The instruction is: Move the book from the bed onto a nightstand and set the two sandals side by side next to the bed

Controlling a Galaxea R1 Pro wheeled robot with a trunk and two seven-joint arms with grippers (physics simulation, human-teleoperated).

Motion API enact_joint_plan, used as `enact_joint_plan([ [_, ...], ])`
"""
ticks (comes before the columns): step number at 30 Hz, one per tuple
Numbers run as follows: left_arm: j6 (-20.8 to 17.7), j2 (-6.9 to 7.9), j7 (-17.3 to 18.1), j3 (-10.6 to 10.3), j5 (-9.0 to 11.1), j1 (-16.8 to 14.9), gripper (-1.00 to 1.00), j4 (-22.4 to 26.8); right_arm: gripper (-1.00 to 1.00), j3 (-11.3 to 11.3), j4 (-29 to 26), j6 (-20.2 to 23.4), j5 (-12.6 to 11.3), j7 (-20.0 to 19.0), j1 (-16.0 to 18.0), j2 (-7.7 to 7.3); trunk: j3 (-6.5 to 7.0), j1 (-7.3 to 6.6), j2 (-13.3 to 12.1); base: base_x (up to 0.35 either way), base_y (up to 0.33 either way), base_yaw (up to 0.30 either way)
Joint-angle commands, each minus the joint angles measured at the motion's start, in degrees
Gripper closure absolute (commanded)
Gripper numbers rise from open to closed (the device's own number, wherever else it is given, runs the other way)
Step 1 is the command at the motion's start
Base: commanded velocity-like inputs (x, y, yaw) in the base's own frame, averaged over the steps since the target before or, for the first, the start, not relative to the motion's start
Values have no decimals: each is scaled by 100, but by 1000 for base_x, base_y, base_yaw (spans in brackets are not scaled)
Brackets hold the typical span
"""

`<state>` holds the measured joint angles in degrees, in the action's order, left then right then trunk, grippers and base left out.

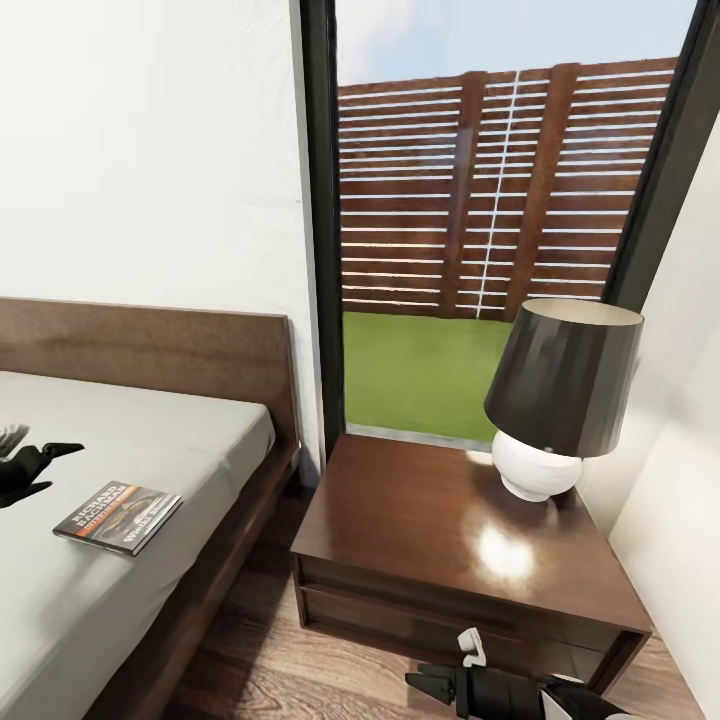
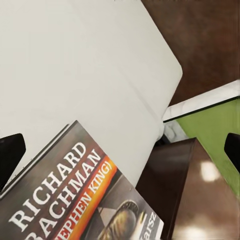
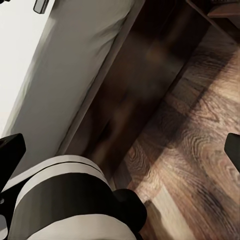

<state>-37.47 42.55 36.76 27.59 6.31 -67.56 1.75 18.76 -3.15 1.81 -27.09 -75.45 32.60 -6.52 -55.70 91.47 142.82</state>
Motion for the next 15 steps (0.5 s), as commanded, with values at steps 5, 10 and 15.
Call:
enact_joint_plan([
  [5, -41, 93, 321, -34, -69, 0, -100, -15, -100, 52, -1, 17, -52, -12, 6, 3, -6, -1, 2, 0, 0, 0],
  [10, -52, 177, 701, -31, -402, 1, -100, -22, -100, 50, -7, 24, -85, -13, 7, 8, -6, -1, 2, 0, 0, 0],
  [15, -167, 306, 1219, -27, -653, -1, -100, -25, -100, 58, -17, 34, -103, -16, 5, 15, -6, -1, 2, 0, 0, 0],
])
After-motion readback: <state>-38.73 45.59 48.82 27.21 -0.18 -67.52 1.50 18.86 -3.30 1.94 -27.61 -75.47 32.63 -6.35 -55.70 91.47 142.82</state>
